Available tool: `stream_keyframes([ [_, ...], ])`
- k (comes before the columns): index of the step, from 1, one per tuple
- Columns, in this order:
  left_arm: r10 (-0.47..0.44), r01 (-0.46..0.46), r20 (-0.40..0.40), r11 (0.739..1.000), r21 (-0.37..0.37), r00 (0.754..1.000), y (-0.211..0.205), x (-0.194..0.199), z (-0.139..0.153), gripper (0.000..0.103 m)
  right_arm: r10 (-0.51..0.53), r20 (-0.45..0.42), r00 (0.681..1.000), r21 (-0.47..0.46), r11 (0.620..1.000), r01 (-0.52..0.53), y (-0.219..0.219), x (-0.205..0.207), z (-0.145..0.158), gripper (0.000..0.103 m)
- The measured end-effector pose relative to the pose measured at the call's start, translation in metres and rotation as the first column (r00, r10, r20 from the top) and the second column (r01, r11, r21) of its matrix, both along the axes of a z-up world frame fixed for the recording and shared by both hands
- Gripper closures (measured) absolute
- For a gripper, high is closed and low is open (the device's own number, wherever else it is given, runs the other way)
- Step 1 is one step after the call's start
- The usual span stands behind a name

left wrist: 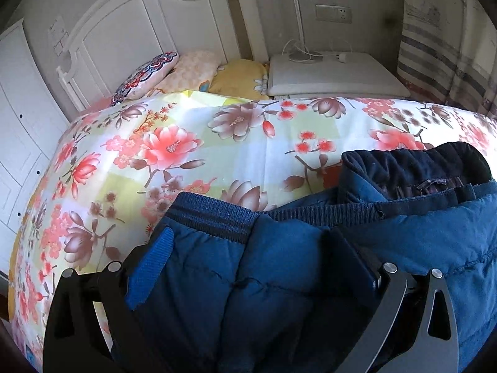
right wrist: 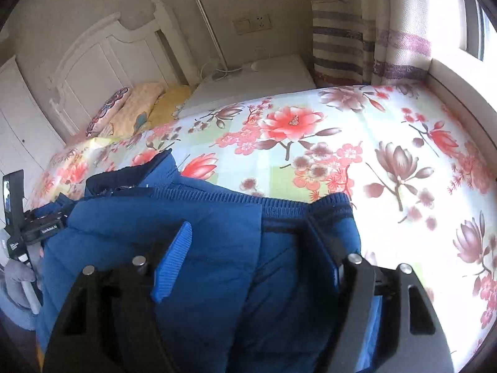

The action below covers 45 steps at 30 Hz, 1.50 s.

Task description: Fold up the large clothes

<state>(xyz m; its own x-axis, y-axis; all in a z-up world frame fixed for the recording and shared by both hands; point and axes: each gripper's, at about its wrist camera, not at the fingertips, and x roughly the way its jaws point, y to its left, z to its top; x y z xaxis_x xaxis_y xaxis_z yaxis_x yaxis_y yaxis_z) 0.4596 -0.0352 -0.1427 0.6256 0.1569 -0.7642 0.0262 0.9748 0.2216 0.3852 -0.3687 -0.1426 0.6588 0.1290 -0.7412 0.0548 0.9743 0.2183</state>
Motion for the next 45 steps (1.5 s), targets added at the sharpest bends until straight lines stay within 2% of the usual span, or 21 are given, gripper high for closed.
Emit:
stream_keyframes([
  [4, -0.004, 0.003, -0.027, 1.0, -0.023, 1.0, 0.003, 0.002, 0.006, 0.004, 0.009, -0.023, 1.0, -0.051, 0.999, -0.01, 0.007, 0.004, 0.002, 0.028],
  [6, -0.018, 0.019, 0.022, 0.998, -0.066, 1.0, 0.002, -0.013, 0.027, 0.005, -0.007, -0.055, 0.998, -0.165, 0.986, -0.002, 0.022, 0.004, 0.015, 0.031],
  [8, -0.072, 0.085, 0.095, 0.987, -0.136, 0.993, -0.009, -0.039, 0.054, 0.004, 0.036, 0.006, 0.999, -0.212, 0.977, -0.034, 0.046, -0.011, 0.043, 0.031],
  [10, -0.14, 0.153, 0.112, 0.981, -0.119, 0.984, -0.035, -0.059, 0.065, 0.004, 0.131, 0.072, 0.989, -0.228, 0.967, -0.112, 0.081, -0.028, 0.069, 0.028],
  [12, -0.179, 0.183, 0.087, 0.983, -0.035, 0.98, -0.063, -0.069, 0.054, 0.004, 0.226, 0.041, 0.973, -0.269, 0.941, -0.207, 0.12, -0.035, 0.071, 0.024],
  [14, -0.182, 0.182, 0.002, 0.983, 0.016, 0.983, -0.075, -0.064, 0.024, 0.004, 0.307, -0.035, 0.951, -0.335, 0.893, -0.3, 0.156, -0.037, 0.052, 0.024],
  [16, -0.171, 0.17, -0.045, 0.985, -0.02, 0.984, -0.071, -0.058, -0.001, 0.004, 0.309, -0.106, 0.945, -0.407, 0.854, -0.325, 0.176, -0.037, 0.015, 0.023],
  [19, -0.174, 0.166, -0.051, 0.977, -0.135, 0.983, -0.052, -0.056, 0.005, 0.004, 0.291, -0.057, 0.955, -0.329, 0.898, -0.293, 0.162, -0.038, 0.009, 0.021],
  [21, -0.171, 0.171, 0.014, 0.98, -0.099, 0.985, -0.042, -0.068, 0.02, 0.004, 0.286, -0.053, 0.957, -0.291, 0.912, -0.289, 0.148, -0.041, 0.019, 0.021],
  [23, -0.134, 0.141, 0.089, 0.988, -0.067, 0.987, -0.014, -0.082, 0.037, 0.004, 0.248, -0.012, 0.969, -0.319, 0.917, -0.238, 0.132, -0.052, 0.033, 0.021],
  [25, -0.091, 0.095, 0.091, 0.995, -0.043, 0.992, 0.014, -0.085, 0.035, 0.004, 0.192, 0.033, 0.981, -0.317, 0.933, -0.172, 0.1, -0.067, 0.044, 0.02],
  [27, -0.034, 0.036, 0.047, 0.998, -0.045, 0.998, 0.04, -0.078, 0.021, 0.004, 0.117, 0.01, 0.993, -0.305, 0.946, -0.108, 0.068, -0.07, 0.033, 0.019],
  [28, -0.024, 0.023, -0.004, 0.989, -0.145, 1.0, 0.056, -0.071, 0.011, 0.004, 0.099, -0.004, 0.995, -0.283, 0.954, -0.097, 0.056, -0.069, 0.025, 0.014],
  [29, -0.016, 0.009, -0.026, 0.972, -0.235, 1.0, 0.067, -0.068, 0.007, 0.004, 0.086, -0.01, 0.996, -0.192, 0.978, -0.086, 0.038, -0.069, 0.012, 0.01],
  [31, 0.003, -0.013, -0.038, 0.964, -0.267, 0.999, 0.073, -0.064, 0.008, 0.004, 0.076, 0.01, 0.997, -0.089, 0.993, -0.074, 0.023, -0.07, 0.003, 0.009],
  [35, 0.019, -0.012, 0.051, 0.989, -0.147, 0.999, 0.056, -0.079, 0.027, 0.004, 0.057, -0.006, 0.998, -0.171, 0.984, -0.057, 0.033, -0.069, 0.011, 0.01],
  [37, -0.036, 0.054, 0.102, 0.983, -0.178, 0.994, 0.042, -0.098, 0.046, 0.004, 0.052, 0.032, 0.998, -0.207, 0.977, -0.044, 0.051, -0.079, 0.026, 0.014],
  [40, -0.108, 0.137, 0.156, 0.973, -0.188, 0.982, 0.012, -0.121, 0.063, 0.004, 0.167, 0.11, 0.98, -0.222, 0.965, -0.139, 0.098, -0.099, 0.048, 0.014],
  [41, -0.14, 0.164, 0.14, 0.971, -0.174, 0.98, -0.002, -0.122, 0.059, 0.004, 0.206, 0.103, 0.973, -0.24, 0.955, -0.177, 0.112, -0.102, 0.049, 0.014],
  [43, -0.194, 0.201, 0.071, 0.973, -0.114, 0.979, -0.031, -0.114, 0.031, 0.004, 0.324, 0.03, 0.946, -0.344, 0.892, -0.294, 0.159, -0.1, 0.031, 0.014],
  [45, -0.194, 0.197, 0.067, 0.98, -0.033, 0.979, -0.044, -0.111, 0.008, 0.004, 0.338, 0.02, 0.941, -0.459, 0.839, -0.292, 0.182, -0.096, 0.012, 0.013],
])
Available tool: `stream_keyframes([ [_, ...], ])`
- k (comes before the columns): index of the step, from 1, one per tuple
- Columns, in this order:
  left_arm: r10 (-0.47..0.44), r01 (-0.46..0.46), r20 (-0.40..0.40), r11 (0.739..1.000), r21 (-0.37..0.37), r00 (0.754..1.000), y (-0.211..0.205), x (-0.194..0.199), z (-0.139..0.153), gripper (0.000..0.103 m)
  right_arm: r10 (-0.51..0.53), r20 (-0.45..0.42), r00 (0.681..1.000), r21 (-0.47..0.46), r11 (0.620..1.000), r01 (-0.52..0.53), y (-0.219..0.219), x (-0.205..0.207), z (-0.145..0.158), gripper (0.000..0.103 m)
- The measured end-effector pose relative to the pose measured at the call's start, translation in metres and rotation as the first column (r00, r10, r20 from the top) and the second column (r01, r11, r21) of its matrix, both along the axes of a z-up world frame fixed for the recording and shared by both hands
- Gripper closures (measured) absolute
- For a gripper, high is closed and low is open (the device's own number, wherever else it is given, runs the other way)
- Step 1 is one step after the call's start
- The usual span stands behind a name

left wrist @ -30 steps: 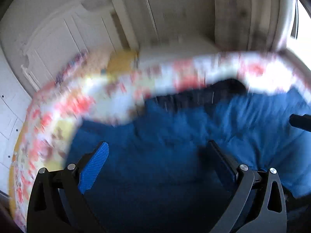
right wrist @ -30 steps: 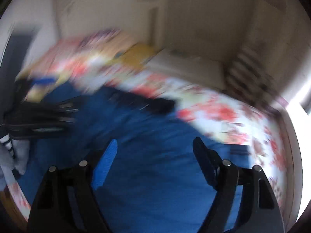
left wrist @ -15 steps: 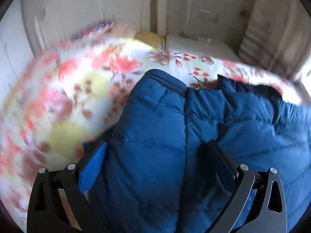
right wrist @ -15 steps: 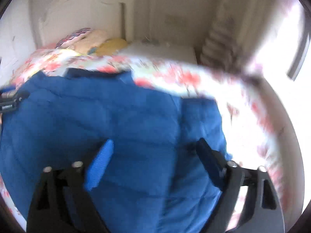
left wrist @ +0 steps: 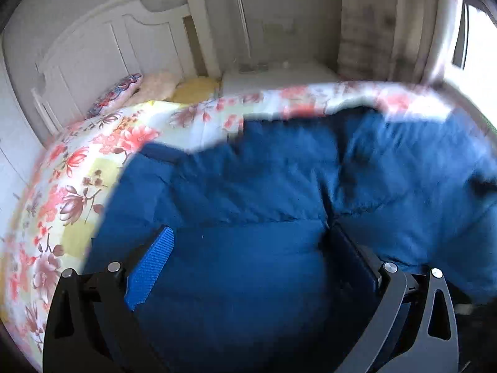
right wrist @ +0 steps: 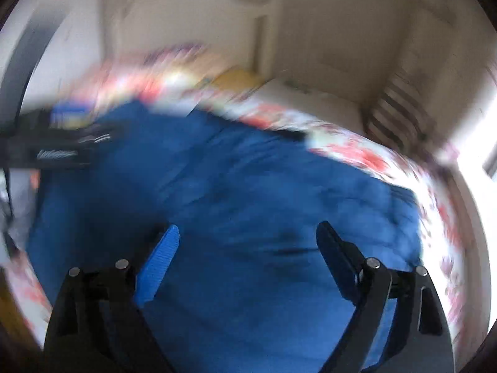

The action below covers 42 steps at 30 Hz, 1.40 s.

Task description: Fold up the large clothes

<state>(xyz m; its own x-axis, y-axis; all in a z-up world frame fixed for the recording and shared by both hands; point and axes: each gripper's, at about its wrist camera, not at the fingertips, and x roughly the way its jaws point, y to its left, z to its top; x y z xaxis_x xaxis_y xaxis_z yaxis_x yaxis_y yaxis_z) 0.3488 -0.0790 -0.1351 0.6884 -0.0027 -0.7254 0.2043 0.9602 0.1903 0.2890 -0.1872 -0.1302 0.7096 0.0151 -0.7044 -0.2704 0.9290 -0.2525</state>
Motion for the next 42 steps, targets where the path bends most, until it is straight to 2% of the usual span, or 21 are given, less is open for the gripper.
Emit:
stream_keyframes([
  [4, 0.002, -0.004, -0.037, 0.998, -0.059, 0.999, 0.008, 0.004, 0.002, 0.004, -0.01, -0.051, 0.999, 0.134, 0.991, 0.016, -0.022, 0.014, -0.006, 0.008],
  [5, 0.01, -0.013, -0.043, 0.997, -0.072, 0.999, 0.014, 0.002, 0.006, 0.004, -0.009, -0.056, 0.998, 0.144, 0.989, 0.017, -0.025, 0.015, -0.006, 0.008],
  [8, 0.078, -0.075, 0.02, 0.99, -0.12, 0.997, 0.048, -0.022, 0.026, 0.004, -0.062, -0.018, 0.998, 0.144, 0.987, 0.064, -0.041, -0.004, 0.009, 0.009],
  [11, 0.183, -0.178, 0.044, 0.978, -0.106, 0.982, 0.091, -0.032, 0.023, 0.004, -0.177, 0.009, 0.984, 0.16, 0.972, 0.174, -0.092, -0.024, 0.015, 0.009],
  [12, 0.215, -0.212, 0.013, 0.972, -0.103, 0.977, 0.105, -0.027, 0.011, 0.004, -0.221, 0.004, 0.975, 0.182, 0.959, 0.217, -0.112, -0.029, 0.013, 0.009],
  [13, 0.211, -0.212, -0.021, 0.968, -0.137, 0.977, 0.113, -0.025, 0.003, 0.004, -0.265, -0.014, 0.964, 0.222, 0.939, 0.262, -0.134, -0.034, 0.005, 0.008],
  [14, 0.2, -0.205, -0.044, 0.953, -0.222, 0.979, 0.123, -0.024, -0.004, 0.004, -0.273, -0.033, 0.961, 0.265, 0.925, 0.272, -0.146, -0.037, -0.001, 0.007],
  [15, 0.202, -0.207, -0.045, 0.946, -0.248, 0.978, 0.127, -0.023, -0.006, 0.004, -0.266, -0.057, 0.962, 0.343, 0.9, 0.269, -0.159, -0.04, -0.01, 0.006],
  [17, 0.207, -0.211, -0.04, 0.954, -0.214, 0.977, 0.121, -0.021, -0.004, 0.004, -0.26, -0.058, 0.964, 0.386, 0.885, 0.262, -0.165, -0.042, -0.017, 0.005],
  [19, 0.213, -0.216, -0.036, 0.957, -0.193, 0.976, 0.118, -0.021, -0.003, 0.004, -0.263, -0.064, 0.963, 0.355, 0.896, 0.269, -0.162, -0.04, -0.017, 0.005],
  [22, 0.263, -0.26, -0.003, 0.952, -0.161, 0.965, 0.115, -0.036, 0.013, 0.005, -0.3, -0.072, 0.951, 0.337, 0.89, 0.307, -0.161, -0.045, -0.01, 0.005],
  [24, 0.213, -0.201, 0.066, 0.967, -0.156, 0.975, 0.1, -0.058, 0.033, 0.004, -0.314, -0.045, 0.948, 0.317, 0.896, 0.312, -0.149, -0.052, 0.005, 0.01],
  [26, 0.145, -0.127, 0.107, 0.979, -0.157, 0.984, 0.078, -0.077, 0.048, 0.004, -0.261, 0.025, 0.965, 0.307, 0.921, 0.241, -0.126, -0.069, 0.025, 0.01],
  [28, 0.04, -0.021, 0.107, 0.985, -0.173, 0.993, 0.051, -0.091, 0.052, 0.004, -0.185, 0.055, 0.981, 0.305, 0.939, 0.16, -0.1, -0.08, 0.037, 0.01],
  [31, -0.048, 0.056, 0.089, 0.995, -0.088, 0.995, 0.011, -0.099, 0.031, 0.004, -0.024, 0.049, 0.999, 0.25, 0.968, 0.011, -0.044, -0.086, 0.028, 0.01],
  [32, -0.052, 0.054, 0.043, 0.998, -0.04, 0.998, 0.001, -0.095, 0.012, 0.004, 0.005, 0.028, 1.0, 0.219, 0.976, -0.011, -0.032, -0.084, 0.019, 0.01],
  [33, -0.044, 0.045, 0.037, 0.999, -0.022, 0.998, -0.002, -0.092, -0.004, 0.004, 0.026, -0.007, 1.0, 0.17, 0.985, -0.025, -0.018, -0.079, 0.001, 0.009],
  [34, -0.049, 0.051, 0.065, 0.998, -0.027, 0.997, -0.001, -0.094, -0.007, 0.004, 0.012, 0.002, 1.0, 0.112, 0.994, -0.012, -0.011, -0.076, -0.014, 0.006],
  [36, -0.062, 0.063, 0.04, 0.997, -0.04, 0.997, 0.004, -0.093, -0.005, 0.004, 0.023, 0.031, 0.999, 0.092, 0.995, -0.026, -0.01, -0.077, -0.022, 0.004],
  [39, -0.014, 0.016, 0.038, 0.999, -0.038, 0.999, 0.023, -0.098, 0.01, 0.004, 0.022, 0.0, 1.0, 0.094, 0.995, -0.022, -0.021, -0.076, -0.014, 0.005],
  [42, 0.055, -0.055, 0.046, 0.998, -0.016, 0.997, 0.053, -0.105, 0.015, 0.004, -0.073, 0.048, 0.996, 0.087, 0.994, 0.069, -0.052, -0.091, 0.007, 0.005],
])
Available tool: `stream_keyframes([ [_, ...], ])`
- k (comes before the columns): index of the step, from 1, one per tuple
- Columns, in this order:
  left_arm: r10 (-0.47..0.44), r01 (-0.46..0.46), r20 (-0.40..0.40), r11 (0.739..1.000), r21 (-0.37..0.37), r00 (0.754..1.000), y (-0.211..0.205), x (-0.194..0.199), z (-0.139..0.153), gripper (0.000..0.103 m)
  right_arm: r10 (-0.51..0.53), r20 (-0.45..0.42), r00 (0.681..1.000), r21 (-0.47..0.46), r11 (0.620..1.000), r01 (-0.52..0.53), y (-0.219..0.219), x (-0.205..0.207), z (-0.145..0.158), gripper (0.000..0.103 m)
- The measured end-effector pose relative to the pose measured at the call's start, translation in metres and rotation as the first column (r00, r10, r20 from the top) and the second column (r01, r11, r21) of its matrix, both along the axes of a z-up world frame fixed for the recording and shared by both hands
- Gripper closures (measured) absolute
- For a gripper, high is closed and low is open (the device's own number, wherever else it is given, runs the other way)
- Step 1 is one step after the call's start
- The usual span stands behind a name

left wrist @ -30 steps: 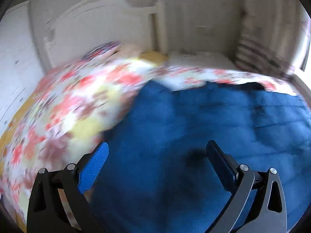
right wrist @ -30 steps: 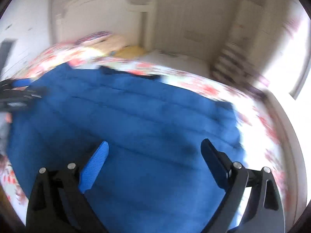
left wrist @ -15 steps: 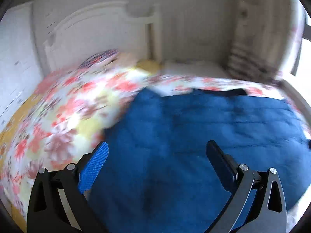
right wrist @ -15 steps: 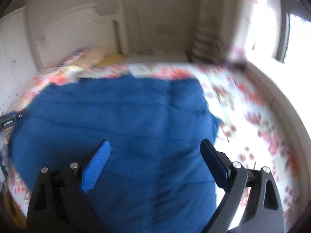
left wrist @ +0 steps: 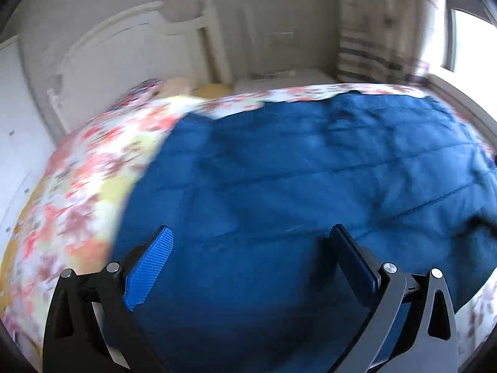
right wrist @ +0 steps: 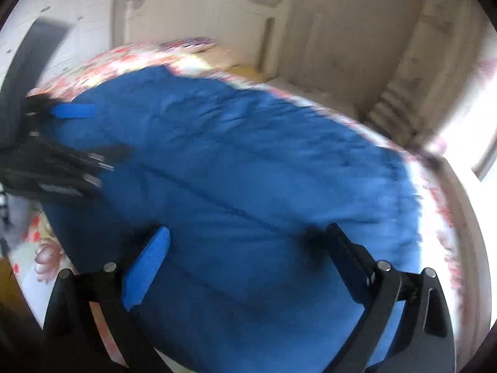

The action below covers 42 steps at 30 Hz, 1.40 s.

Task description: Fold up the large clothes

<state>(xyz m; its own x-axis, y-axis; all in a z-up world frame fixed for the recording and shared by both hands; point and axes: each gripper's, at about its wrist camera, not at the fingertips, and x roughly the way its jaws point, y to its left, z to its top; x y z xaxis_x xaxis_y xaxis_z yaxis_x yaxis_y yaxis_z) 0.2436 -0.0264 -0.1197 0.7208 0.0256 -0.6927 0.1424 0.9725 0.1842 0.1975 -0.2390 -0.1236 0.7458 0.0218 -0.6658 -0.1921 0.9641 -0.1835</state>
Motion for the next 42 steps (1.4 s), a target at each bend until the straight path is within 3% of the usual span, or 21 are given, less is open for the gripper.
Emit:
stream_keyframes([
  [3, 0.086, -0.087, -0.041, 0.996, -0.018, 0.995, 0.045, -0.001, -0.012, 0.004, -0.105, -0.027, 0.994, 0.017, 0.994, 0.106, -0.041, -0.011, -0.001, 0.005],
  [5, 0.08, -0.086, -0.072, 0.993, -0.082, 0.994, 0.058, 0.0, -0.016, 0.004, -0.147, -0.082, 0.986, 0.095, 0.983, 0.155, -0.072, -0.013, -0.016, 0.002],
  [7, 0.088, -0.092, -0.073, 0.994, -0.065, 0.993, 0.055, 0.001, -0.018, 0.004, -0.153, -0.107, 0.982, 0.213, 0.962, 0.173, -0.089, -0.013, -0.03, 0.002],
  [10, 0.112, -0.113, -0.054, 0.993, -0.021, 0.992, 0.045, 0.002, -0.02, 0.004, -0.161, -0.108, 0.981, 0.178, 0.968, 0.179, -0.086, -0.011, -0.033, 0.002],
  [21, 0.119, -0.121, -0.049, 0.992, -0.042, 0.992, 0.045, 0.002, -0.021, 0.004, -0.157, -0.108, 0.982, 0.189, 0.966, 0.175, -0.081, -0.01, -0.033, 0.002],
  [24, 0.13, -0.133, -0.06, 0.99, -0.051, 0.99, 0.048, 0.002, -0.006, 0.005, -0.163, -0.133, 0.978, 0.185, 0.965, 0.186, -0.081, -0.01, -0.026, 0.002],
  [27, 0.047, -0.043, 0.038, 0.995, -0.093, 0.998, 0.037, 0.006, 0.034, 0.005, -0.163, -0.086, 0.983, 0.148, 0.974, 0.174, -0.074, -0.004, -0.004, 0.002],
  [29, -0.015, 0.024, 0.091, 0.994, -0.103, 0.996, 0.022, 0.027, 0.059, 0.004, -0.12, -0.044, 0.992, 0.167, 0.978, 0.126, -0.064, 0.013, 0.013, 0.002],
  [31, -0.022, 0.028, 0.128, 0.999, -0.045, 0.992, 0.004, 0.068, 0.068, 0.004, -0.073, -0.011, 0.997, 0.149, 0.986, 0.074, -0.046, 0.038, 0.025, 0.002],
  [34, -0.013, 0.012, 0.04, 0.999, 0.034, 0.999, -0.015, 0.133, 0.051, 0.004, -0.039, -0.037, 0.999, 0.108, 0.993, 0.043, -0.023, 0.096, 0.029, 0.002],
  [37, 0.048, -0.038, -0.072, 0.99, 0.135, 0.996, -0.018, 0.187, 0.009, 0.004, -0.032, -0.125, 0.992, 0.075, 0.996, 0.042, -0.013, 0.159, 0.013, 0.003],
  [39, 0.056, -0.044, -0.178, 0.996, 0.071, 0.982, -0.008, 0.203, -0.019, 0.004, -0.033, -0.23, 0.973, 0.117, 0.991, 0.061, -0.019, 0.182, -0.006, 0.003],
  [40, 0.057, -0.056, -0.186, 0.998, 0.01, 0.981, 0.001, 0.205, -0.02, 0.004, -0.019, -0.252, 0.968, 0.198, 0.978, 0.071, -0.03, 0.187, -0.01, 0.002],
  [42, 0.059, -0.064, -0.189, 0.998, -0.025, 0.98, 0.007, 0.206, -0.021, 0.004, -0.024, -0.242, 0.97, 0.26, 0.962, 0.089, -0.041, 0.184, -0.01, 0.003],
])
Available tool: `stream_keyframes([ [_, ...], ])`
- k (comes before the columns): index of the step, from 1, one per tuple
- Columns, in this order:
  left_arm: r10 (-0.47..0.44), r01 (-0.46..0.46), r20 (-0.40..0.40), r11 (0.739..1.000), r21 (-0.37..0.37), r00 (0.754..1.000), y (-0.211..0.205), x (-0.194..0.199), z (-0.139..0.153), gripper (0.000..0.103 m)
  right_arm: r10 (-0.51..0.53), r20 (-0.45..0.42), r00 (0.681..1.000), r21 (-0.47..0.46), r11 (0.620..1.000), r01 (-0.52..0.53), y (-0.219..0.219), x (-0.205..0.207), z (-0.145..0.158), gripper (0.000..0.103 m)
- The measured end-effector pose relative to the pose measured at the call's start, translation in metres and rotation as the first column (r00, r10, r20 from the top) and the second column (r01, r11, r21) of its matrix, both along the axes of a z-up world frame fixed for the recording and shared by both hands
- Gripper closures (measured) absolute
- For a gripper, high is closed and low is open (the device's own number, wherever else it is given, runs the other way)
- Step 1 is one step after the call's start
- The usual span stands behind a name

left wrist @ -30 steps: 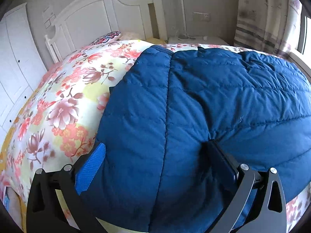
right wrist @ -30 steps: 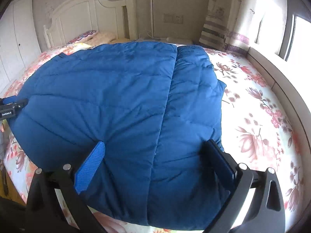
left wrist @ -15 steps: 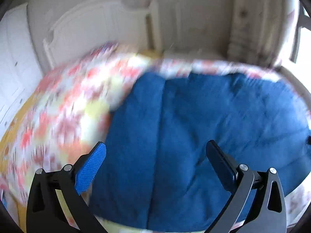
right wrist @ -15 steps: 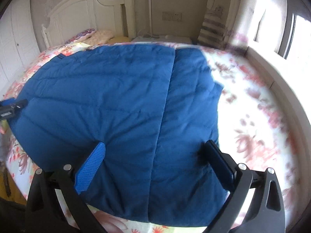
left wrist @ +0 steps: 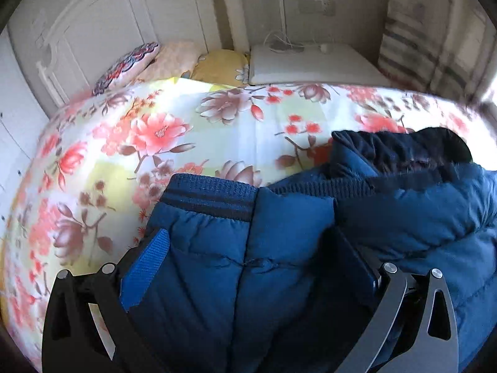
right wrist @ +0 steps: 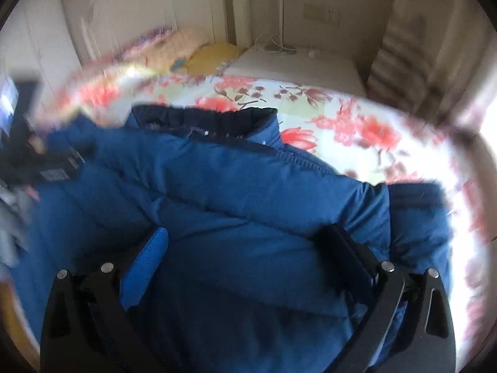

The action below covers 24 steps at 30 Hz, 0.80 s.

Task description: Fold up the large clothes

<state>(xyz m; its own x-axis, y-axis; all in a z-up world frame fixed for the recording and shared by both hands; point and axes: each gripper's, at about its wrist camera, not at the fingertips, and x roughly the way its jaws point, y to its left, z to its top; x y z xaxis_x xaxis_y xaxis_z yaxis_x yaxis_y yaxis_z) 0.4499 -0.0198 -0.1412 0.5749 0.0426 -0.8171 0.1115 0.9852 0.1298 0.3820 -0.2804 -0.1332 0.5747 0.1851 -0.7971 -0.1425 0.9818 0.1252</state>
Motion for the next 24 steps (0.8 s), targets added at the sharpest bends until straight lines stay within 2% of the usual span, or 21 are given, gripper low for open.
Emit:
stream_keyframes([
  [3, -0.007, 0.006, 0.007, 1.0, 0.027, 1.0, -0.004, -0.001, -0.002, 0.004, -0.01, 0.053, 0.999, 0.067, 0.998, 0.006, -0.01, -0.014, 0.008, 0.003],
  [5, -0.008, 0.007, 0.014, 1.0, 0.029, 1.0, -0.004, -0.002, -0.002, 0.004, -0.055, 0.115, 0.992, 0.157, 0.987, 0.037, -0.029, -0.046, 0.026, 0.005],
  [7, -0.007, 0.007, 0.017, 1.0, 0.022, 1.0, -0.004, -0.001, -0.002, 0.004, -0.104, 0.195, 0.975, 0.302, 0.953, 0.042, -0.057, -0.104, 0.042, 0.004],
  [10, -0.006, 0.005, 0.027, 0.999, 0.036, 1.0, -0.005, -0.004, 0.001, 0.004, -0.171, 0.258, 0.951, 0.37, 0.927, 0.066, -0.09, -0.194, 0.046, 0.004],
  [13, -0.007, 0.004, 0.043, 0.998, 0.064, 0.999, -0.009, -0.006, 0.002, 0.004, -0.219, 0.181, 0.959, 0.451, 0.885, 0.116, -0.108, -0.263, 0.027, 0.004],
  [16, -0.006, 0.003, 0.044, 0.998, 0.064, 0.999, -0.009, -0.007, 0.002, 0.004, -0.273, 0.087, 0.958, 0.489, 0.849, 0.198, -0.115, -0.299, 0.005, 0.007],
  [17, -0.006, 0.003, 0.043, 0.998, 0.061, 0.999, -0.009, -0.007, 0.002, 0.004, -0.292, 0.049, 0.955, 0.518, 0.825, 0.226, -0.117, -0.306, -0.004, 0.007],
  [19, -0.006, 0.003, 0.043, 0.998, 0.061, 0.999, -0.009, -0.007, 0.002, 0.004, -0.309, -0.021, 0.951, 0.584, 0.768, 0.263, -0.12, -0.306, -0.024, 0.007],
  [20, -0.006, 0.003, 0.044, 0.998, 0.062, 0.999, -0.009, -0.007, 0.002, 0.004, -0.317, -0.045, 0.947, 0.596, 0.752, 0.28, -0.121, -0.302, -0.033, 0.008],
  [22, -0.006, 0.004, 0.042, 0.998, 0.06, 0.999, -0.008, -0.006, 0.001, 0.004, -0.332, -0.031, 0.943, 0.565, 0.772, 0.291, -0.114, -0.291, -0.035, 0.008],
  [24, -0.005, 0.003, 0.039, 0.999, 0.054, 0.999, -0.007, -0.006, 0.002, 0.004, -0.332, -0.029, 0.943, 0.589, 0.757, 0.285, -0.111, -0.263, -0.034, 0.008],
])
